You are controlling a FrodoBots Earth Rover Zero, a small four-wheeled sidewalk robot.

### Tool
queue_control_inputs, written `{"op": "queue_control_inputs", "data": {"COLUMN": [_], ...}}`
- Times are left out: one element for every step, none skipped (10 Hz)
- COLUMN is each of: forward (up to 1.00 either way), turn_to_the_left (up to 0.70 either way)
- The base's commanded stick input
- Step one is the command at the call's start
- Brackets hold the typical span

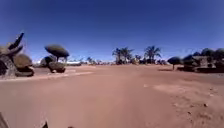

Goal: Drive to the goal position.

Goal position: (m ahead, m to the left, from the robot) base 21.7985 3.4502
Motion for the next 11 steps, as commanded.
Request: {"op": "queue_control_inputs", "data": {"forward": [0.7,0.7,0.7,0.7,0.7,0.7,0.7,0.7,0.7,0.7,0.7], "turn_to_the_left": [0.0,0.0,0.0,0.0,0.0,0.0,0.0,0.0,0.0,0.0,0.0]}}
